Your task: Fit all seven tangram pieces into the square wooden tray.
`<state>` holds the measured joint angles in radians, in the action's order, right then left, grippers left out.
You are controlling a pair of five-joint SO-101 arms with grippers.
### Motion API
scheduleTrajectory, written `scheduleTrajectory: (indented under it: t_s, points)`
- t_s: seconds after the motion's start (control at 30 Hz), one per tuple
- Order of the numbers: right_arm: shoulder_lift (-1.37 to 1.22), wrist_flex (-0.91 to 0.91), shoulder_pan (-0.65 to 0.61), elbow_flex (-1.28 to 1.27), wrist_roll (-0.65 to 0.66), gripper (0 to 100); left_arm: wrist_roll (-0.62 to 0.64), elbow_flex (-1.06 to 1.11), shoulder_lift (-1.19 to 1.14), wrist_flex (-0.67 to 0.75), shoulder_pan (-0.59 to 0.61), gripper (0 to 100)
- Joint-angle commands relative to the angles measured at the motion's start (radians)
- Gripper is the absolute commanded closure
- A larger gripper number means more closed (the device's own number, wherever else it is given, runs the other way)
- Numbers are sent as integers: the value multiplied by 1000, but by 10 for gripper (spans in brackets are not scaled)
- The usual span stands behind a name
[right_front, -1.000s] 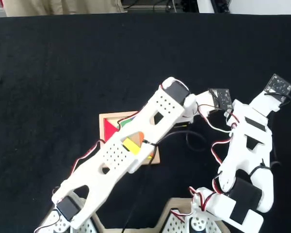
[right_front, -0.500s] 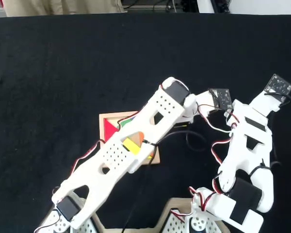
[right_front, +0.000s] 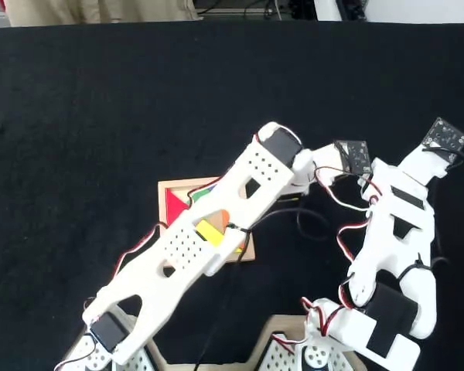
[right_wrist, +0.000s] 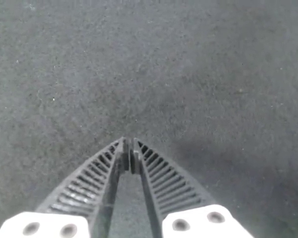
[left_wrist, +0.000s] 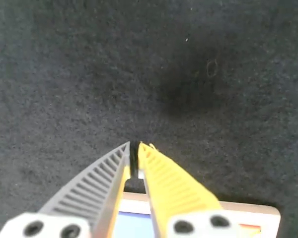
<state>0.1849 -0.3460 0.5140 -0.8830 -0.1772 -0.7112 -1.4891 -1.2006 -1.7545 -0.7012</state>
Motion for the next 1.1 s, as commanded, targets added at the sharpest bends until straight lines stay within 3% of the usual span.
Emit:
scheduleTrajectory:
  t_s: [0.0, 0.47, 0.77, 1.07]
  points:
    - [36, 23, -18, 21, 12, 984, 12, -65, 57, -5, -18, 956]
    - [36, 23, -18, 21, 12, 984, 95, -64, 244, -6, -5, 958]
    - [38, 20, -18, 21, 12, 984, 232, -64, 399, -8, -4, 956]
    - [41, 18, -18, 21, 12, 984, 308, 5, 727, -8, -4, 957]
